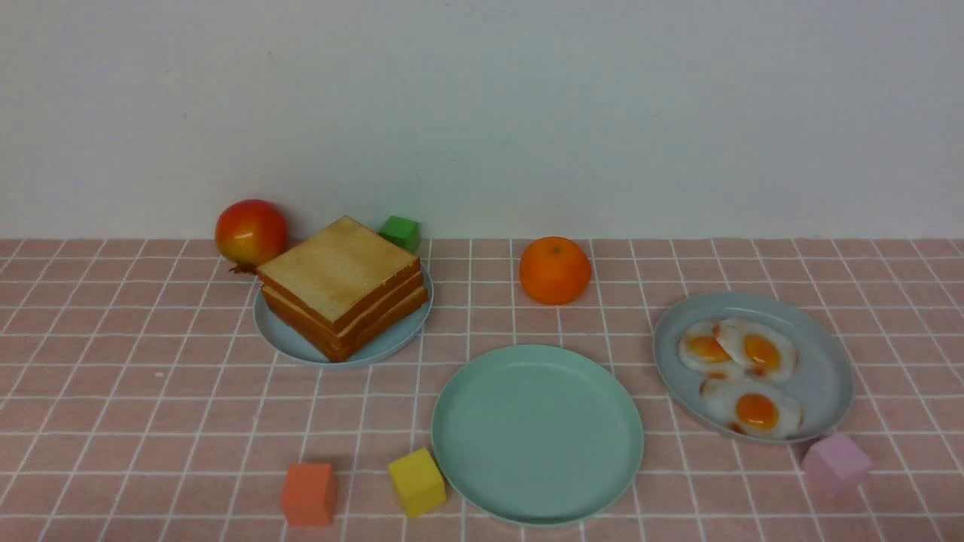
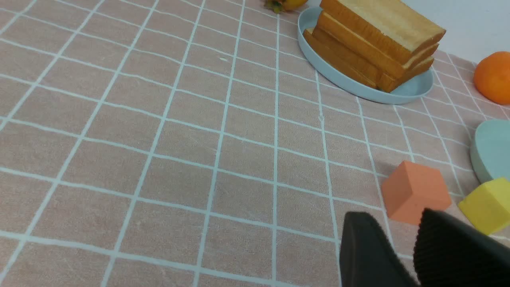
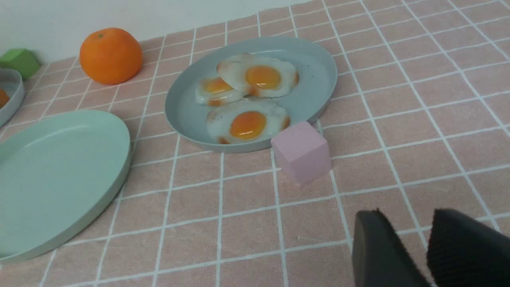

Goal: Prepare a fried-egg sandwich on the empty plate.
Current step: Use the left arm to grab a slice of bread

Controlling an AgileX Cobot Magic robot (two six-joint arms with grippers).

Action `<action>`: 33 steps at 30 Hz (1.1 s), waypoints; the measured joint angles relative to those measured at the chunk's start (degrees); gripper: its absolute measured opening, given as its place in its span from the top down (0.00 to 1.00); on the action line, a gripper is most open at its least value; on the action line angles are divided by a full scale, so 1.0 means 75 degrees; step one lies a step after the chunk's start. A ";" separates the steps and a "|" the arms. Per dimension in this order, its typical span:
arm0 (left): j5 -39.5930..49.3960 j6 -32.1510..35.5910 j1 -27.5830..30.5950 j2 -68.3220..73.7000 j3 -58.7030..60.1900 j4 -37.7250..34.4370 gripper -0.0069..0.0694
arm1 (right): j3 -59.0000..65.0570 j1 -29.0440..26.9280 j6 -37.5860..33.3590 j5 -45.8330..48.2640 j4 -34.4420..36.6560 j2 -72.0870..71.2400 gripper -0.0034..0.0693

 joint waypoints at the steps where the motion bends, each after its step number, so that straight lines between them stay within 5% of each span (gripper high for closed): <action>1: 0.0000 0.0000 0.0000 0.0000 0.0000 0.0000 0.60 | 0.0000 0.0000 0.0000 0.0000 0.0000 0.0000 0.62; 26: -0.0124 -0.0011 0.0000 0.0000 0.0009 -0.0010 0.60 | 0.0000 0.0000 0.0000 0.0000 0.0000 0.0000 0.62; 30: -0.0845 -0.0672 0.0000 0.0000 0.0062 -0.1008 0.60 | 0.0000 0.0000 0.0000 0.0000 0.0000 0.0000 0.62; 33: -0.1617 -0.1602 0.0000 0.0000 0.0062 -0.2672 0.60 | 0.0000 0.0000 0.0000 0.0000 0.0000 0.0000 0.62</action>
